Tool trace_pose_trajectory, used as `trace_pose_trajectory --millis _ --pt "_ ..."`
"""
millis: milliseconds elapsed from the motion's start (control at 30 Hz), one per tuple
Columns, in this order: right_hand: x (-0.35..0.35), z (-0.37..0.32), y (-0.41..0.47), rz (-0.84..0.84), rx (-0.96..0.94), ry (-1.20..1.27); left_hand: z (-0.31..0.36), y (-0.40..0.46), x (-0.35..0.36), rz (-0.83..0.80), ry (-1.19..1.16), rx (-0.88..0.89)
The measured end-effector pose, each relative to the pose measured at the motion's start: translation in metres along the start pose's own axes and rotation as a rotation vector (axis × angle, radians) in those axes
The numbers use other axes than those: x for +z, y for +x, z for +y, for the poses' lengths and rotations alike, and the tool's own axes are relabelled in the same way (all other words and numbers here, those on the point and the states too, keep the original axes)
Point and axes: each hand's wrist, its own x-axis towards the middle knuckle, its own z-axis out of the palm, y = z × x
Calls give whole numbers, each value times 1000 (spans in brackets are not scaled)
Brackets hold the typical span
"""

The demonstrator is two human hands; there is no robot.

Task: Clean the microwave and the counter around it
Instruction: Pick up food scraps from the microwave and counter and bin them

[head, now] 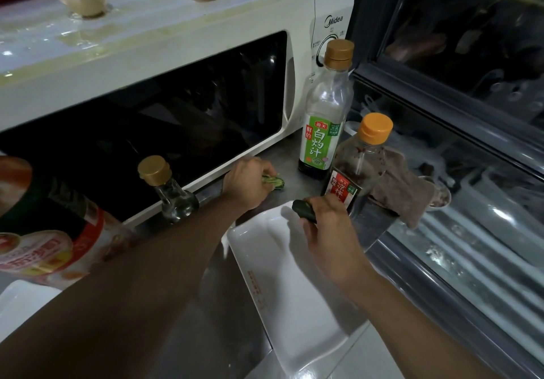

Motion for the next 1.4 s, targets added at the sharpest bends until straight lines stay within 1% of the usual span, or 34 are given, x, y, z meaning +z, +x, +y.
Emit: trace_pose_trajectory --millis 133,300,533,867,1133,1267,1400 --pt "0 0 0 0 0 0 -1 0 2 -18 16 -28" --pt "2 -2 -1 -1 -4 0 -2 -1 6 -5 70 -44" --pt "2 -2 2 -8 -14 10 0 0 11 21 52 15" --pt "3 0 -1 1 -44 6 2 -8 3 49 7 -4" --pt "-13 -12 -5 3 -79 -35 18 -28 -22 84 -64 -18" --pt "-35 -25 -5 -9 -116 -68 33 -40 -46 119 -107 -38" --pt "-61 -43 -5 -8 -135 -35 53 -54 -71 187 -142 -72"
